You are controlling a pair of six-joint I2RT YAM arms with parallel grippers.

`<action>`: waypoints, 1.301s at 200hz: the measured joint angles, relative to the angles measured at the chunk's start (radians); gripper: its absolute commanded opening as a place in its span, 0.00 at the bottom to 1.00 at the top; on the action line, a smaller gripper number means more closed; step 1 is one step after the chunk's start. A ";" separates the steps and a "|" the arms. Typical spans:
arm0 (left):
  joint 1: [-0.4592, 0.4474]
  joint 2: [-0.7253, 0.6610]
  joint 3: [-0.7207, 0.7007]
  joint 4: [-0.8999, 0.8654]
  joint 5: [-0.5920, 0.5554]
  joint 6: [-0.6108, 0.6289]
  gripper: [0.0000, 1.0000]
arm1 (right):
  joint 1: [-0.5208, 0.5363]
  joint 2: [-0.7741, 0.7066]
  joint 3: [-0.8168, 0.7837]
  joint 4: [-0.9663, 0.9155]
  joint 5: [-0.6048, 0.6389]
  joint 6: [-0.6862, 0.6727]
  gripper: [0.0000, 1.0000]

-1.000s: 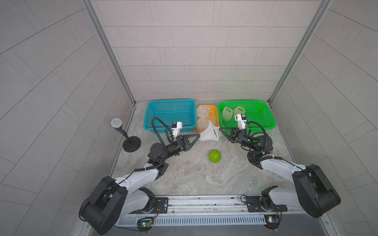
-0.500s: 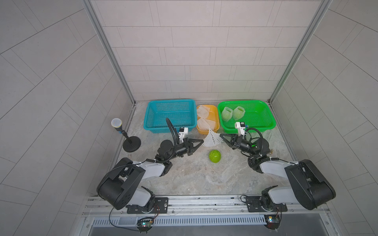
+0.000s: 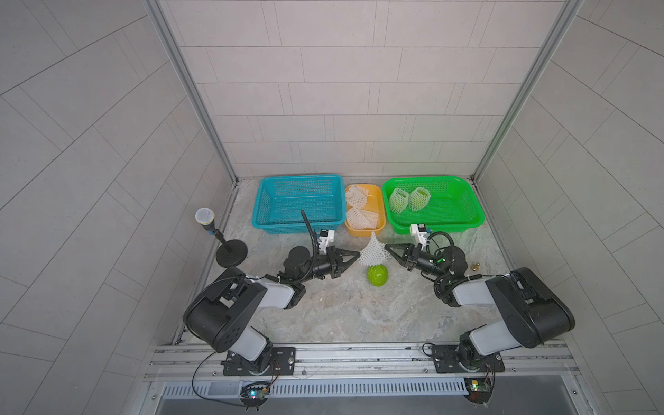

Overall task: Sleeve custard apples in foam nets
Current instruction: Put on the foam net on the custard apple.

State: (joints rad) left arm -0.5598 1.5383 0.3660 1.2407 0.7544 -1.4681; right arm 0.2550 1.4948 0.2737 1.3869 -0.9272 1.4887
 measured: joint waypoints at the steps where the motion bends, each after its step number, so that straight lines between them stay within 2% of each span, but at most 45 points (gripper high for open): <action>1: 0.000 0.001 0.000 -0.001 0.000 0.000 0.00 | -0.002 0.001 -0.001 0.000 0.000 0.000 0.01; 64: -0.017 0.037 0.000 -0.090 -0.010 0.049 0.00 | -0.027 0.035 -0.033 0.001 -0.002 -0.042 0.01; 129: -0.032 0.117 0.008 -0.106 -0.011 0.064 0.00 | -0.027 0.113 -0.057 0.000 -0.010 -0.081 0.01; 260: -0.037 0.193 0.064 -0.147 -0.006 0.095 0.01 | -0.036 0.185 -0.065 0.001 -0.011 -0.129 0.00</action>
State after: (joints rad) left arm -0.5968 1.7317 0.4297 1.0939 0.7479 -1.3727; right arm 0.2192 1.6794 0.2089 1.3880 -0.9379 1.3602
